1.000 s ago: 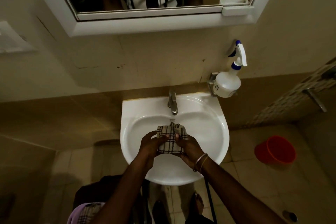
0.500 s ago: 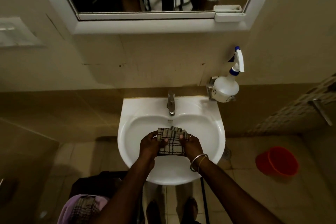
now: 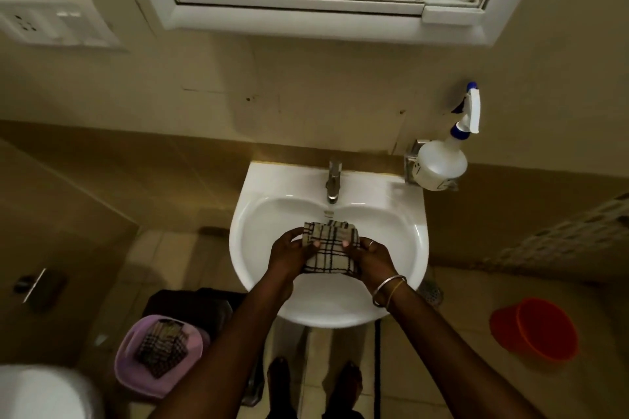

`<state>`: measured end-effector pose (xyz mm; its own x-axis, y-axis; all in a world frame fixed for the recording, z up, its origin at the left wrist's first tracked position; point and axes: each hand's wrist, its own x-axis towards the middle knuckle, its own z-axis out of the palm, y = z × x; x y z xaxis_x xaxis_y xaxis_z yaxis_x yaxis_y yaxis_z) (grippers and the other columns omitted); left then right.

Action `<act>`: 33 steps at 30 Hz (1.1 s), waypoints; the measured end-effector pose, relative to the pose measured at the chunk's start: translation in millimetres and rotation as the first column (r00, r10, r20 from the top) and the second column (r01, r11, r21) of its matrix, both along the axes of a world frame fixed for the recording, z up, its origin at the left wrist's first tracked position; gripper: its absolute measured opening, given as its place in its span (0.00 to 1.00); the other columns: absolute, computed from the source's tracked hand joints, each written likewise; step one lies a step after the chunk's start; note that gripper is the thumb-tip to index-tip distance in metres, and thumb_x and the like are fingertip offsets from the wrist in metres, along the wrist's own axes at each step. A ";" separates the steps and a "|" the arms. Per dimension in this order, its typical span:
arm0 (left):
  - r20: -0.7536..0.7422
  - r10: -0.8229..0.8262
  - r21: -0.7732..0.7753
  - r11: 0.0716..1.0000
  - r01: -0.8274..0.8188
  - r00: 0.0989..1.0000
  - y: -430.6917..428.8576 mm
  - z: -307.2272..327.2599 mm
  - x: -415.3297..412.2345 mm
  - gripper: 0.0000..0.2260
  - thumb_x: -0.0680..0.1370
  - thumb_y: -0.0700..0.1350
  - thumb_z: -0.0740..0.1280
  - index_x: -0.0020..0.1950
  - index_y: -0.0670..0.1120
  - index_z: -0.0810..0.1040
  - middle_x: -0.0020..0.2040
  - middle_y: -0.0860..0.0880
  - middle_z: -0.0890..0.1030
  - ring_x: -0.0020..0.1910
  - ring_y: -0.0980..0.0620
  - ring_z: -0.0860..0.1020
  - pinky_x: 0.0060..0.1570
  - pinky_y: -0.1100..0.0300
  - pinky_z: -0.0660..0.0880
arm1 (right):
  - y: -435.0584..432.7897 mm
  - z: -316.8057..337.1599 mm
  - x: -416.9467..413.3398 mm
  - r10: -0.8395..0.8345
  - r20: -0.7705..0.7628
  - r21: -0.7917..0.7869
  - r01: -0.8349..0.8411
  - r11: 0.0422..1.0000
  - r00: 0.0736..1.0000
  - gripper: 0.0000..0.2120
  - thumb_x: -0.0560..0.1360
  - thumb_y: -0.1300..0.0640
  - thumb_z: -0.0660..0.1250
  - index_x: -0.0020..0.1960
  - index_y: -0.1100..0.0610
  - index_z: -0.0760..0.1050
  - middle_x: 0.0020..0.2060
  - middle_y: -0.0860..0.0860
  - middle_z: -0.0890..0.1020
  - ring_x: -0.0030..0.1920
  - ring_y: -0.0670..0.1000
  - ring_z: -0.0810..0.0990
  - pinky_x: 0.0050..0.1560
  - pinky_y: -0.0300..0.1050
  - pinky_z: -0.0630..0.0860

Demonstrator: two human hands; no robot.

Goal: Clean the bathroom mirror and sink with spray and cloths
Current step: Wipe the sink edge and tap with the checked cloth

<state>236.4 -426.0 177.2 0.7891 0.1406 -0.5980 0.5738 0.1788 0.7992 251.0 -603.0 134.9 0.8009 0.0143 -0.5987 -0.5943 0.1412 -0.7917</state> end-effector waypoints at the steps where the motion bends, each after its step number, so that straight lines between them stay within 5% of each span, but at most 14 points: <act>1: 0.000 0.006 0.002 1.000 -0.006 1.000 -0.1 1.2 -1.9 0.17 0.77 0.36 0.73 0.64 0.47 0.77 0.53 0.44 0.86 0.52 0.46 0.85 0.48 0.47 0.84 | -0.1 0.3 -0.9 0.001 0.004 0.000 -0.001 1.000 1.000 0.11 0.79 0.60 0.72 0.60 0.61 0.81 0.51 0.61 0.87 0.54 0.62 0.86 0.54 0.62 0.83; 8: 0.031 -0.009 0.003 1.000 0.009 0.999 8.6 9.9 -10.9 0.15 0.77 0.38 0.74 0.63 0.43 0.81 0.52 0.46 0.87 0.52 0.46 0.86 0.49 0.49 0.84 | 6.1 13.7 -7.0 -0.022 0.023 0.018 0.022 1.000 0.999 0.10 0.79 0.61 0.71 0.60 0.62 0.81 0.52 0.62 0.86 0.55 0.64 0.85 0.55 0.62 0.83; 17: 0.074 -0.027 -0.040 0.999 0.030 0.997 43.7 10.4 -25.9 0.17 0.76 0.39 0.75 0.64 0.44 0.79 0.53 0.46 0.87 0.52 0.46 0.86 0.48 0.49 0.84 | 39.6 29.4 -31.9 -0.096 0.056 0.038 0.094 0.995 0.994 0.11 0.79 0.61 0.70 0.60 0.64 0.81 0.53 0.63 0.85 0.50 0.60 0.85 0.39 0.49 0.84; 25: 0.105 -0.034 -0.094 0.995 0.043 0.994 99.0 26.6 -62.4 0.21 0.75 0.35 0.74 0.68 0.40 0.76 0.58 0.43 0.85 0.55 0.43 0.84 0.49 0.47 0.84 | 94.3 44.9 -76.9 -0.154 0.079 0.069 0.149 0.986 0.985 0.08 0.79 0.62 0.71 0.57 0.61 0.82 0.54 0.64 0.85 0.50 0.60 0.85 0.44 0.52 0.85; 29: 0.116 -0.012 -0.088 0.996 0.023 0.993 133.8 34.2 -82.6 0.23 0.76 0.34 0.73 0.70 0.38 0.74 0.61 0.40 0.83 0.58 0.40 0.83 0.59 0.39 0.79 | 129.3 48.8 -95.4 -0.147 0.095 0.082 0.139 0.987 0.985 0.08 0.78 0.62 0.71 0.57 0.60 0.83 0.53 0.62 0.86 0.56 0.64 0.84 0.59 0.65 0.81; 33: 0.149 0.018 -0.100 0.995 -0.004 0.989 171.7 43.1 -103.2 0.22 0.77 0.32 0.71 0.70 0.36 0.73 0.63 0.38 0.82 0.59 0.39 0.82 0.53 0.46 0.81 | 166.1 54.7 -111.3 -0.110 0.115 0.089 0.100 0.991 0.987 0.04 0.78 0.62 0.71 0.52 0.59 0.83 0.48 0.59 0.88 0.54 0.62 0.85 0.61 0.65 0.79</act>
